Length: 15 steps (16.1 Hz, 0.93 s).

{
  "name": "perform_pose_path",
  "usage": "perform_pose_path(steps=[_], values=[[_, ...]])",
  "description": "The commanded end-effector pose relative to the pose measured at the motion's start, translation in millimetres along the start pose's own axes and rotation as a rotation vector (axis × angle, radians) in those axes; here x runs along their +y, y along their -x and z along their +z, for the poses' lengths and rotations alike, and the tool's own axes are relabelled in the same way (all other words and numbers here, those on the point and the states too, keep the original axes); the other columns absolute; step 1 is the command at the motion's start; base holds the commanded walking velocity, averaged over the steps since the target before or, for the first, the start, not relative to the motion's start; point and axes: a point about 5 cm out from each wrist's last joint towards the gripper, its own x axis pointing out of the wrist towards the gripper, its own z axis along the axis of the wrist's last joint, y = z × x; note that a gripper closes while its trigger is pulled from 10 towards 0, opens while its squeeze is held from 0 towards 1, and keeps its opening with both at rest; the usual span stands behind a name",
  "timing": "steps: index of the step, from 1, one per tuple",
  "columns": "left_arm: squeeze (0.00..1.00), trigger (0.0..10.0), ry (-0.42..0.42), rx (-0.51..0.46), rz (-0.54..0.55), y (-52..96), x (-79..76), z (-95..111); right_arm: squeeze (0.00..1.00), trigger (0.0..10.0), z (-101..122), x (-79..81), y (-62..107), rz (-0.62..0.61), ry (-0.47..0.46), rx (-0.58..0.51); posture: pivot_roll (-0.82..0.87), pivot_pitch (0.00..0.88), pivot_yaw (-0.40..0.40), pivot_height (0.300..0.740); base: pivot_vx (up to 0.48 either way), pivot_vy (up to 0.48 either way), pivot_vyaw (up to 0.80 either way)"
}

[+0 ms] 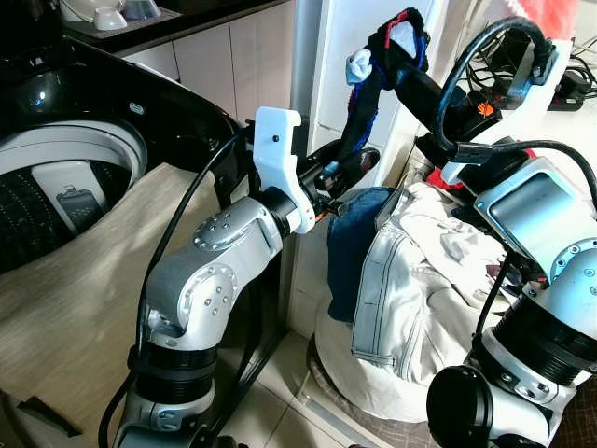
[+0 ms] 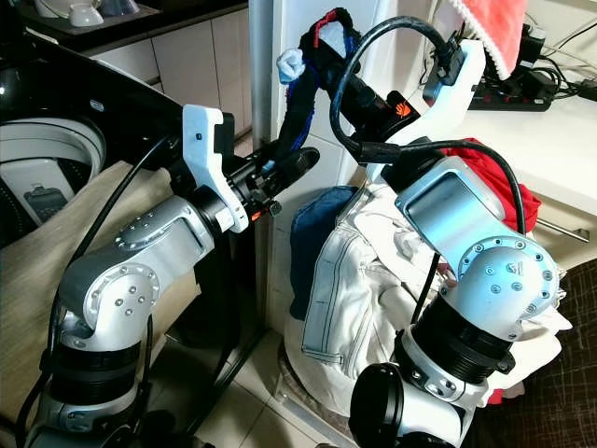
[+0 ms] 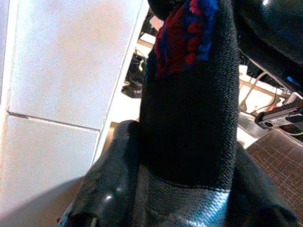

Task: Clothes washing

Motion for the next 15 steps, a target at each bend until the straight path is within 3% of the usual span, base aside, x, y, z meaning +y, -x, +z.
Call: perform_pose_path(steps=[1,8,9,10,11,12,13,14,15], values=[[0.00,0.0,-0.005,-0.025,-0.028,0.5,-4.2,5,0.00,0.0,1,3.2,0.3,0.011,0.015,-0.004,-0.09,0.000,-0.050,0.740,0.000,0.000,0.00],[0.00,0.0,0.017,-0.070,-0.007,1.8,-0.4,9,0.00,0.0,2,3.7,0.7,0.012,0.021,-0.003,-0.09,0.000,-0.049,0.740,0.000,0.000,0.00],[0.00,0.0,0.010,-0.107,0.035,2.6,6.8,16,0.00,3.2,2,3.7,0.5,0.008,0.032,0.000,-0.09,0.000,-0.047,0.740,0.000,0.000,0.00],[0.00,0.0,-0.006,-0.147,0.086,4.1,15.7,23,0.00,9.1,1,3.0,0.2,-0.002,0.044,0.005,-0.09,0.000,-0.046,0.740,0.000,0.000,0.00],[0.00,0.0,-0.017,-0.159,0.107,5.2,20.5,27,0.38,10.0,1,3.1,0.0,0.007,0.030,0.003,-0.09,0.000,-0.046,0.740,0.000,0.000,0.00],[0.00,0.0,-0.039,-0.182,0.142,7.8,30.1,37,1.00,10.0,1,4.4,-0.1,0.029,0.017,0.003,-0.08,0.000,-0.045,0.740,0.000,0.000,0.00],[0.00,0.0,-0.062,-0.202,0.169,10.2,37.8,46,1.00,10.0,0,4.0,-0.1,0.009,0.038,0.023,-0.08,0.000,-0.043,0.740,0.000,0.000,0.00],[0.00,0.0,-0.088,-0.218,0.218,13.5,47.5,55,0.36,10.0,-5,4.5,0.0,0.012,0.052,0.071,-0.08,0.000,-0.042,0.740,0.000,0.000,0.00],[0.00,0.0,-0.127,-0.236,0.279,16.5,57.2,64,0.00,10.0,-8,7.6,1.4,0.029,0.103,0.106,-0.08,0.000,-0.041,0.740,0.000,0.000,0.00]])
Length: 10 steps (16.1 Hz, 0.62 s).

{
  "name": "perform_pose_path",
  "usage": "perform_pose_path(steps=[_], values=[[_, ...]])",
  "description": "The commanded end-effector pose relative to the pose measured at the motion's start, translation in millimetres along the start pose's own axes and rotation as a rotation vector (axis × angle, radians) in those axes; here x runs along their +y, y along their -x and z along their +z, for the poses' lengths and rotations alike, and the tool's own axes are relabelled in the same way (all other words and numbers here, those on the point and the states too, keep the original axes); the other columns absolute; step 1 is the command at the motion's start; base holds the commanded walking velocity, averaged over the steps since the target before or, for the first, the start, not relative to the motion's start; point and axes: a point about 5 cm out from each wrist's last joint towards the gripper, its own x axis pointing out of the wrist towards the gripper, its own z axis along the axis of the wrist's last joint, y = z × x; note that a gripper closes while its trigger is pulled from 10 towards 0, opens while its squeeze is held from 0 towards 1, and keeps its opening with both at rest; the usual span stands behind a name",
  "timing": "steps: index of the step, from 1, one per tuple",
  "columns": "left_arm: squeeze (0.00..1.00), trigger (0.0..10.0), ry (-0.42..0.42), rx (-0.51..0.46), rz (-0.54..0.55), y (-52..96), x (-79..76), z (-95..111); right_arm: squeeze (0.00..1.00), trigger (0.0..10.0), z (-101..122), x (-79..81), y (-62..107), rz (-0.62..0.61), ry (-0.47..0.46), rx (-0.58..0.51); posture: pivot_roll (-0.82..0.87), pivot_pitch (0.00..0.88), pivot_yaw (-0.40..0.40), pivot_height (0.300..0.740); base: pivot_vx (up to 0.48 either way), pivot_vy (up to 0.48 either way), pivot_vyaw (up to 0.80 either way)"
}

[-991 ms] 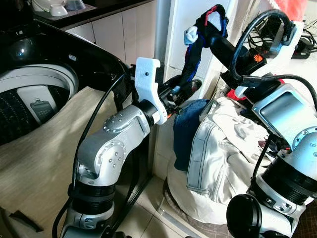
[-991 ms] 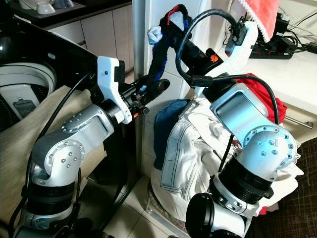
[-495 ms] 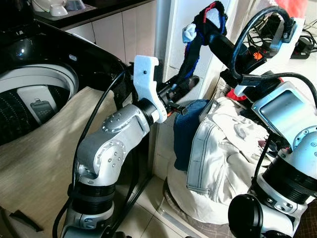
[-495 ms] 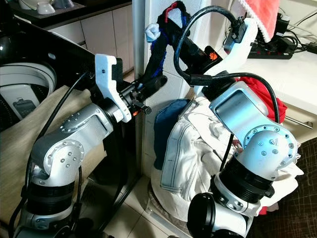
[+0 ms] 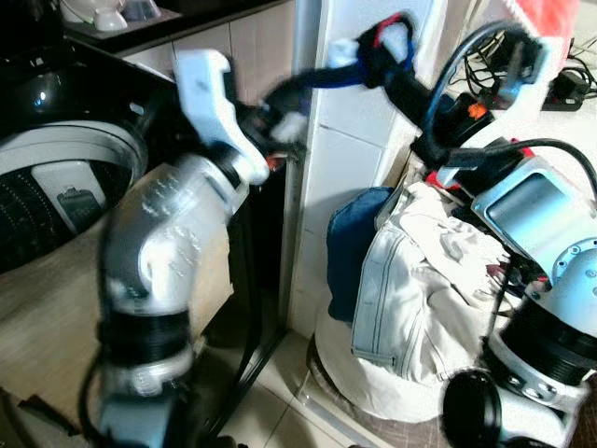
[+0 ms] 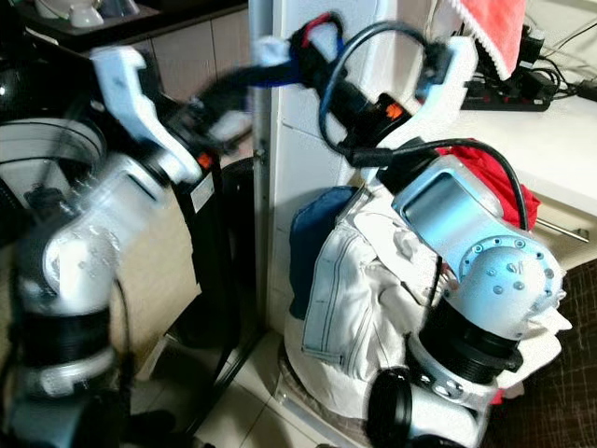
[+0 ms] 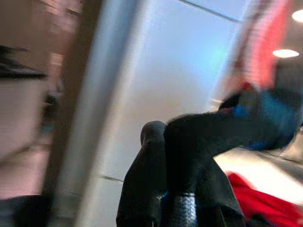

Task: Clothes washing

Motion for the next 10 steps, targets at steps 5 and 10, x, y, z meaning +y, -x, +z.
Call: perform_pose_path(steps=[5,10], values=[[0.00,0.0,-0.431,-0.036,0.538,-0.8,101.0,69,0.00,10.0,-38,17.2,4.0,0.089,0.316,0.288,-0.07,0.000,-0.043,0.740,0.000,0.000,0.00],[0.00,4.2,-0.852,0.481,0.764,9.5,170.5,25,0.00,10.0,-43,19.9,-6.6,0.099,0.361,0.262,-0.06,0.000,-0.060,0.740,0.000,0.000,0.00]])
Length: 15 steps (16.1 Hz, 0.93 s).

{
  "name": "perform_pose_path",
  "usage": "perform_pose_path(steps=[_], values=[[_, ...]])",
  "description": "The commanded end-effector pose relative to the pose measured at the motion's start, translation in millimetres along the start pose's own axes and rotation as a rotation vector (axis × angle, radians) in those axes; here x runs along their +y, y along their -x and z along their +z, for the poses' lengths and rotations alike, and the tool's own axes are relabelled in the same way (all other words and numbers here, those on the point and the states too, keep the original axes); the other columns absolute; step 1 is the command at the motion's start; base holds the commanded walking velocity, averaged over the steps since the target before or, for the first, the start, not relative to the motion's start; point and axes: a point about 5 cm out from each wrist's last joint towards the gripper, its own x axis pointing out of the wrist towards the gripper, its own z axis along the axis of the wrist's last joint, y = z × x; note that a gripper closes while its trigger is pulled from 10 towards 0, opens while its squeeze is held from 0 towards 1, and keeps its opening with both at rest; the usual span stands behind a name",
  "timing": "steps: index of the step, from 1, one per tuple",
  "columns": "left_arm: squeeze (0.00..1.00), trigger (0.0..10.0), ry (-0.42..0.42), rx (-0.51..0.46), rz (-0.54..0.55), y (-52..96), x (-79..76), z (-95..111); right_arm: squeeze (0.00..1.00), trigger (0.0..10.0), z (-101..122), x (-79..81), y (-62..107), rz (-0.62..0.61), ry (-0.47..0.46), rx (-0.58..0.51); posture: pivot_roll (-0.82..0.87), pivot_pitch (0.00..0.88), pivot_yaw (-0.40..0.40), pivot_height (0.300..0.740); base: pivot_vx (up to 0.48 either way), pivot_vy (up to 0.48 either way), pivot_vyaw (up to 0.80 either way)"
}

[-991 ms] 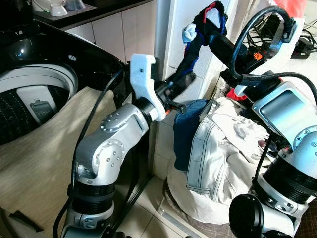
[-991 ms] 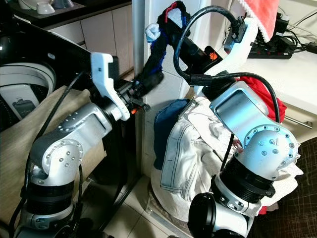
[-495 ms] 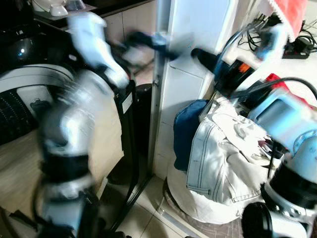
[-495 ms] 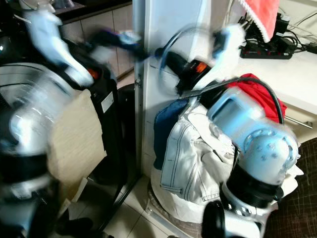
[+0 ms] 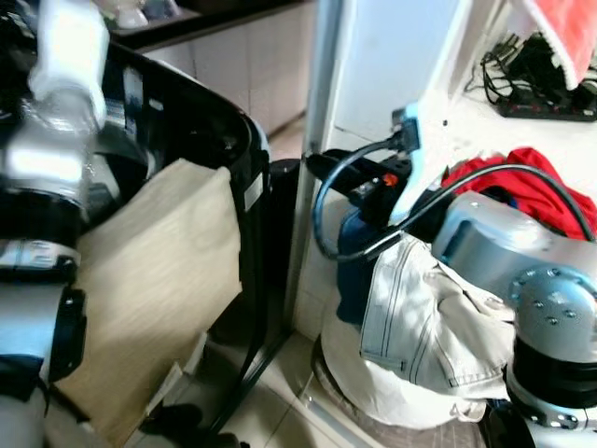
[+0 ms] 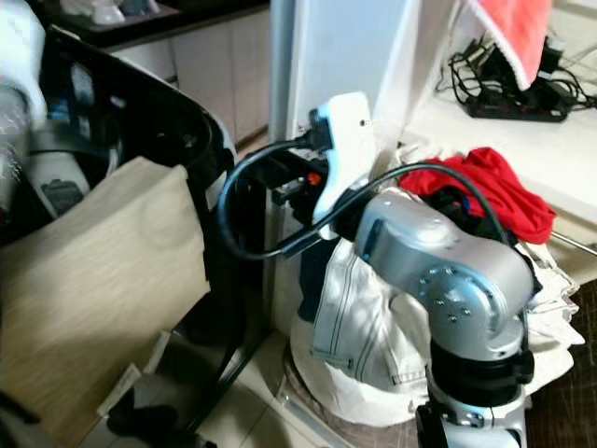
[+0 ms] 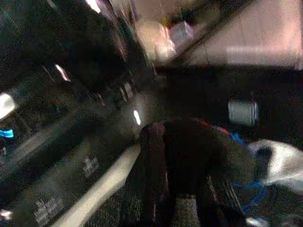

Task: Clothes washing

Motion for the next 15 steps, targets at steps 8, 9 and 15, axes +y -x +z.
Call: perform_pose_path(steps=[8,9,15], values=[[1.00,10.0,0.045,0.189,-0.069,-8.6,-2.6,-25,0.00,10.0,-3,-1.1,7.9,-0.007,0.063,0.008,-0.07,0.000,-0.035,0.740,0.000,0.000,0.00],[1.00,10.0,0.038,0.203,-0.085,-8.6,-3.2,-26,0.00,10.0,-4,-3.3,8.6,-0.015,0.063,0.013,-0.07,0.000,-0.035,0.740,0.000,0.000,0.00],[1.00,10.0,0.003,0.219,-0.107,-8.7,-0.6,-30,0.00,10.0,-9,-13.8,14.2,-0.058,0.082,0.047,-0.07,0.000,-0.039,0.740,0.000,0.000,0.00]])
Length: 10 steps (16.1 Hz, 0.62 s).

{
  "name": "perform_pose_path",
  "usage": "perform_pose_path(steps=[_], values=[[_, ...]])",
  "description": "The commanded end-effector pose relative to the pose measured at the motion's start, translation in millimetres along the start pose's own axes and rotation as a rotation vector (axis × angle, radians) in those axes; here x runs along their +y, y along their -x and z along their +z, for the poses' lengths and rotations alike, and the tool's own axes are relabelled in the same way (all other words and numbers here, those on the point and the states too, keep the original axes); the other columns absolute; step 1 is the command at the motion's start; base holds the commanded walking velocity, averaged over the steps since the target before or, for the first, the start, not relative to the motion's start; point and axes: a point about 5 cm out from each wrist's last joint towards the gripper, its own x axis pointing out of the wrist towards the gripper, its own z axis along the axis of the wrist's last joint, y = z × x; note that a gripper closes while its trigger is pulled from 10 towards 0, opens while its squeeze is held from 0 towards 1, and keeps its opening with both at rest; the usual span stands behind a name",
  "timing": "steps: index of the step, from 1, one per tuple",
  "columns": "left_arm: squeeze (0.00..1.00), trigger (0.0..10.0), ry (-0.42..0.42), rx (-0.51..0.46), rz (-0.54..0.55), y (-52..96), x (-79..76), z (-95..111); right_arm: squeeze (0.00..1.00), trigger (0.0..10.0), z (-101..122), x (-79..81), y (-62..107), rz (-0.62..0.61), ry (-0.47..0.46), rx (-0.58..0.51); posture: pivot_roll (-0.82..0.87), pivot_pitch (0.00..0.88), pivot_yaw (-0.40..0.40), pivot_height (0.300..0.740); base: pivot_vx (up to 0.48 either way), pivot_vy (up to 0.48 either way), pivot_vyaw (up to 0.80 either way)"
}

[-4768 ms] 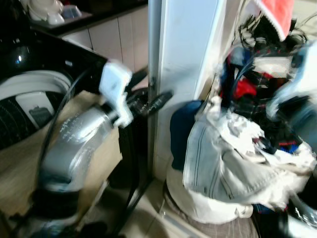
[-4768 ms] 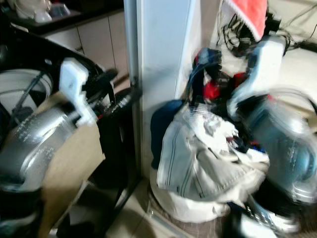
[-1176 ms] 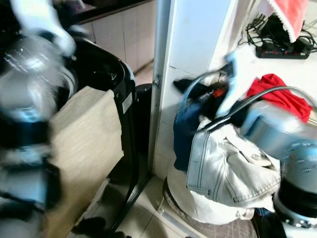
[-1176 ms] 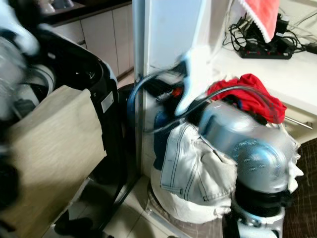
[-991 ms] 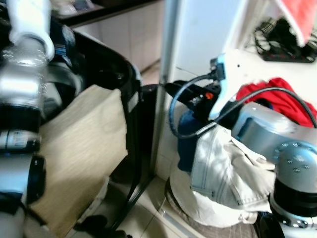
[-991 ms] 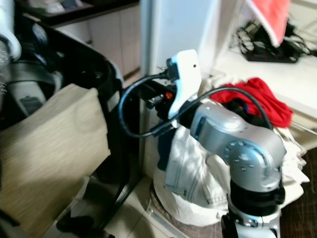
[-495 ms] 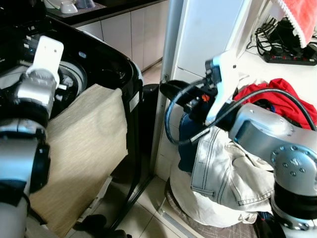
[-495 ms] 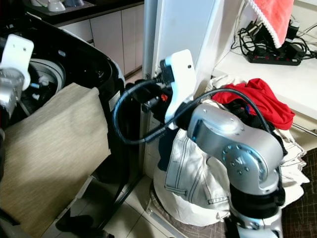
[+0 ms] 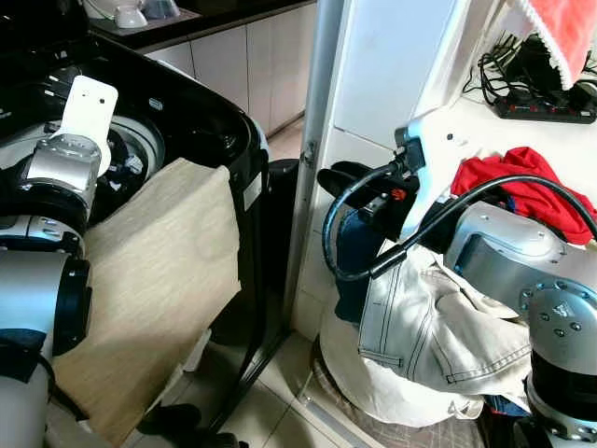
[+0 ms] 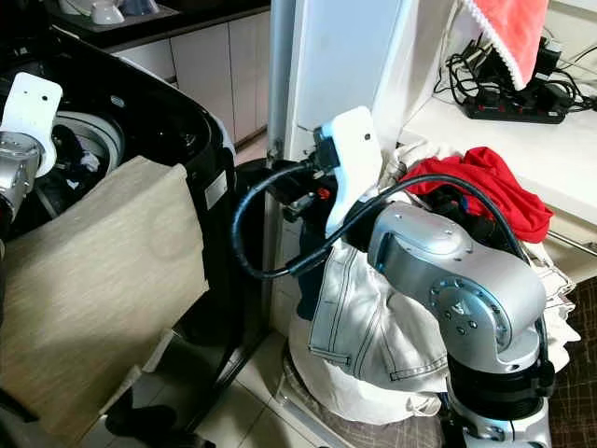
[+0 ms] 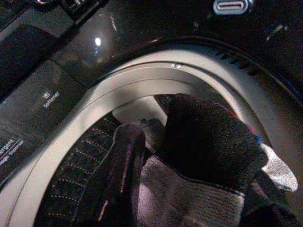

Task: Clothes washing

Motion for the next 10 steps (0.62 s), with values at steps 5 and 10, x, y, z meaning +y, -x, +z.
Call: perform_pose_path(steps=[5,10], values=[[0.00,10.0,-0.164,-0.011,-0.096,1.6,-1.6,7,0.00,10.0,-4,-29.6,9.7,-0.194,-0.009,0.027,-0.07,0.000,-0.030,0.740,0.000,0.000,0.00],[0.00,10.0,-0.332,0.046,-0.214,7.7,12.2,12,0.00,10.0,-6,-40.1,20.3,-0.262,-0.015,0.036,-0.07,0.000,-0.028,0.740,0.000,0.000,0.00]])
